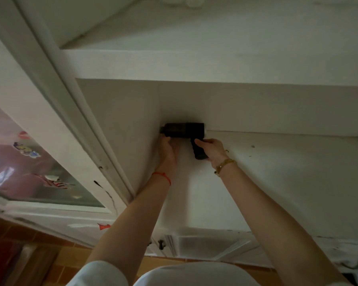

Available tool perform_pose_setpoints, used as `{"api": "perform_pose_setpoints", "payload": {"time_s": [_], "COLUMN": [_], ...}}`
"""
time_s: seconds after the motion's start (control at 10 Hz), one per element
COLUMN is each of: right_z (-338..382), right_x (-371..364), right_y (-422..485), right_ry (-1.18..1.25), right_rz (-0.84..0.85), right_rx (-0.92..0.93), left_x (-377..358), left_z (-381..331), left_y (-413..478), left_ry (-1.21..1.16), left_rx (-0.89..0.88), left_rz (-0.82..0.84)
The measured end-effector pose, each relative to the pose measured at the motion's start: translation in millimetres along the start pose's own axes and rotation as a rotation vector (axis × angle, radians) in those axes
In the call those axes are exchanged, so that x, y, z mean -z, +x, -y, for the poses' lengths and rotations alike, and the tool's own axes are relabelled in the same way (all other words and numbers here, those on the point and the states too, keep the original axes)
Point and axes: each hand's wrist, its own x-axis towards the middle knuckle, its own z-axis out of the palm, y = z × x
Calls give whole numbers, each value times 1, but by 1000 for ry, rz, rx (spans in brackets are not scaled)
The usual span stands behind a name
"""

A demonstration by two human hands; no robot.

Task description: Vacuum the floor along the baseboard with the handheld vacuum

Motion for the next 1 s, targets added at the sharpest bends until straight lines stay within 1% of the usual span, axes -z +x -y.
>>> {"api": "perform_pose_setpoints", "payload": {"time_s": [0.2, 0.3, 0.4, 0.5, 0.6, 0.7, 0.9, 1.0], "right_z": [0, -2, -3, -3, -5, -9, -13, -13], "right_x": [-5, -5, -5, -7, -8, -10, -8, -3], "right_y": [13, 19, 22, 26, 27, 29, 26, 14], "right_ry": [-44, -61, -112, -219, -279, -292, -401, -431], "right_rz": [-26, -36, -67, -125, -137, -140, -137, -157], "right_rx": [-13, -2, 34, 89, 100, 109, 183, 199], "left_x": [-2, 0, 2, 2, 2, 2, 12, 15], "left_z": [1, 3, 2, 4, 5, 6, 5, 3], "left_y": [14, 19, 21, 23, 26, 28, 15, -1], "left_ry": [-70, -77, -69, -42, 26, 161, 601, 707], "left_rx": [6, 44, 60, 56, 49, 9, -150, -252], "left_rz": [-51, -63, -65, -60, -73, -88, -29, -49]}}
